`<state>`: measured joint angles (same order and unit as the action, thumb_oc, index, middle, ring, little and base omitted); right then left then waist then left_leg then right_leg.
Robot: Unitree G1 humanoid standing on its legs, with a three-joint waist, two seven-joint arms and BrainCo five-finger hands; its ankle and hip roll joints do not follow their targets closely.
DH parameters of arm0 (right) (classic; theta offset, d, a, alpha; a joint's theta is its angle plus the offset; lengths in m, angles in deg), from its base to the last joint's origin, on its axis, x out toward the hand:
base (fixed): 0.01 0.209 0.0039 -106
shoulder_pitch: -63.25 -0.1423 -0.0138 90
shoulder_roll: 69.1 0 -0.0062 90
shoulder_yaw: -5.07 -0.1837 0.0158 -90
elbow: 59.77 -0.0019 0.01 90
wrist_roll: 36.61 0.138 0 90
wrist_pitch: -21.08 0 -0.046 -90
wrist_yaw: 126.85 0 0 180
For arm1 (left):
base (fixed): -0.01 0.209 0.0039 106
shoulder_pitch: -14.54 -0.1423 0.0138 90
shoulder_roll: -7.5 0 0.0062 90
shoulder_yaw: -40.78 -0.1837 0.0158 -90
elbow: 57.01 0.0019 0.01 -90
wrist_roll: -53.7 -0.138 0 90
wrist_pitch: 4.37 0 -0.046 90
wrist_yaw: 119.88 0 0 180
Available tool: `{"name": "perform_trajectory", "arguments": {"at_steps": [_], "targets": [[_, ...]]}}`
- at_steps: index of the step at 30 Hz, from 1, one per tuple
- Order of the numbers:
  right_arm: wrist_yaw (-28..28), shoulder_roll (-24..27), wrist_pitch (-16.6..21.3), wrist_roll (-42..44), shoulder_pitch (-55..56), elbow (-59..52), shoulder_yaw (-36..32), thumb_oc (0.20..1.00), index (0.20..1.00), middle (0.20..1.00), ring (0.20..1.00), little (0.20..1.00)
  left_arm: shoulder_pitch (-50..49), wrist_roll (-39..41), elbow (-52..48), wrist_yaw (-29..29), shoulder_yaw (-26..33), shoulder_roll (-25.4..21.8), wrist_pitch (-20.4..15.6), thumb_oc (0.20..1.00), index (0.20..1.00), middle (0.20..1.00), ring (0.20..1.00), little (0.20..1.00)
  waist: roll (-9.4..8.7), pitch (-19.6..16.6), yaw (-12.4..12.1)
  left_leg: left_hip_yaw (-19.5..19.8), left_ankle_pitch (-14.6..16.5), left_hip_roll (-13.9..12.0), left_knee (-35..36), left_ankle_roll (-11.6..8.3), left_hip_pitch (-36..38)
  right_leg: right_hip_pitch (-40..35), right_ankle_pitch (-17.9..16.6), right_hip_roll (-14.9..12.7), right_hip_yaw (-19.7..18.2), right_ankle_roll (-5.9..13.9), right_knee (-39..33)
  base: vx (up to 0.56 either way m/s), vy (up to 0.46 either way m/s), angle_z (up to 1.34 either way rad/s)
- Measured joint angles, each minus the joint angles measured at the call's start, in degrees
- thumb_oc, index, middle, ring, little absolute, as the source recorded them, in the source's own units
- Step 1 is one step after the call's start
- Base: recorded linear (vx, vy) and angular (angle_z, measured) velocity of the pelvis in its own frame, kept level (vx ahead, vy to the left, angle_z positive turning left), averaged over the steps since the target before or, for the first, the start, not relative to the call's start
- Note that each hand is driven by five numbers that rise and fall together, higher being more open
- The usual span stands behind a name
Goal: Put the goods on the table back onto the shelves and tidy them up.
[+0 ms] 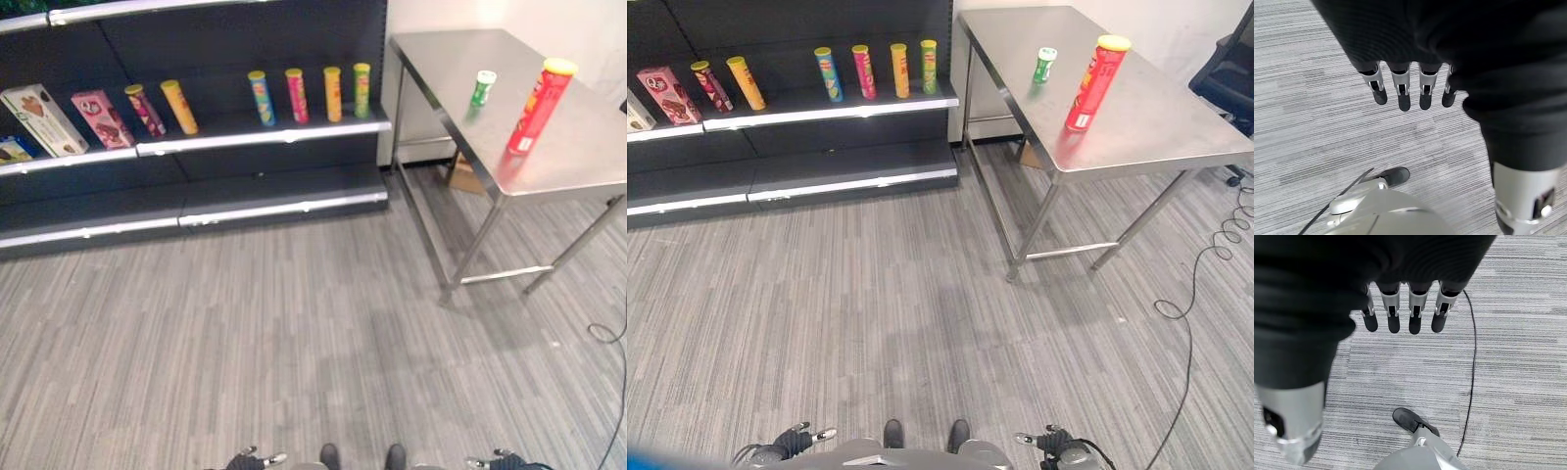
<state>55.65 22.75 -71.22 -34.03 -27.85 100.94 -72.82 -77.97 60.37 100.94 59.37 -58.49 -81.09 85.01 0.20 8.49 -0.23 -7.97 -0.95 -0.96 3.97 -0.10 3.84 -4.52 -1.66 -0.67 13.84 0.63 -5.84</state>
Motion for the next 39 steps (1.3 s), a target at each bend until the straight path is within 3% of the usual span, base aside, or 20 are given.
{"name": "perform_trajectory", "arguments": {"at_steps": [14,39], "targets": [[-0.10,-0.71,-0.06,-0.32,1.55,0.02,0.14,1.000,1.000,1.000,1.000,1.000,-0.12,0.01,0.32,0.49,0.59,-0.50,0.03,1.000,1.000,1.000,1.000,1.000,-1.00,-2.79,0.05,-0.84,0.19,-0.02,1.21,-0.29,2.44,-1.64,0.29,-0.01,-0.40,0.53,-0.03,0.01,0.008,-0.02],[-0.22,-0.84,-0.02,-0.29,1.30,-0.08,0.22,1.000,1.000,1.000,1.000,1.000,-0.13,-0.30,0.43,0.50,0.03,-0.50,0.04,1.000,1.000,1.000,1.000,1.000,-0.19,-3.23,0.02,-0.90,0.03,0.01,1.20,-0.04,2.40,-1.56,0.27,-0.07,-0.37,0.55,-0.03,0.00,0.001,0.00]]}}
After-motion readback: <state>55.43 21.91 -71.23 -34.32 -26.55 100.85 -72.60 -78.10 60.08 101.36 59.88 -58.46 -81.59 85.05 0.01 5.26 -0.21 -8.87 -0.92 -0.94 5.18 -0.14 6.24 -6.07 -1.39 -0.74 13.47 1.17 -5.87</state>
